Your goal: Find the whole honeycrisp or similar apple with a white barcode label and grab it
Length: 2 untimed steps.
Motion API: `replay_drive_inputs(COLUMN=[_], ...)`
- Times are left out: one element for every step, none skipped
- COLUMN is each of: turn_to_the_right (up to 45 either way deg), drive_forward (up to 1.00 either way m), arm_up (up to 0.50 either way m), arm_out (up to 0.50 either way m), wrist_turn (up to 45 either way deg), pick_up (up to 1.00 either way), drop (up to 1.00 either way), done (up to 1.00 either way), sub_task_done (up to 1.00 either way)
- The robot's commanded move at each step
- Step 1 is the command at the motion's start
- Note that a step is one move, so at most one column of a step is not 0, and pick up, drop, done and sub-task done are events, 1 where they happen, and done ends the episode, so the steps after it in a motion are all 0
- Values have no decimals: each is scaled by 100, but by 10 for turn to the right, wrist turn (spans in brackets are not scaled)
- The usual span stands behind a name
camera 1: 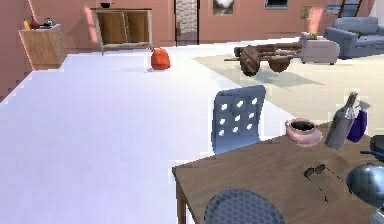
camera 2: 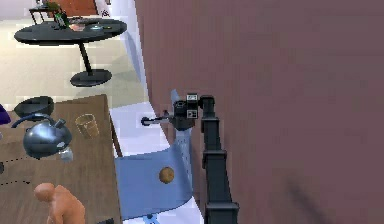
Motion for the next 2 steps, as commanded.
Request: replay_drive_inputs(turn_to_the_right=[0, 0], drive_forward=[0, 0], arm_up=[-40, 0], arm_out=[0, 0], wrist_turn=[0, 0], pick_up=[0, 100], drop=[0, 0], done=[0, 0], sub_task_done=[0, 0])
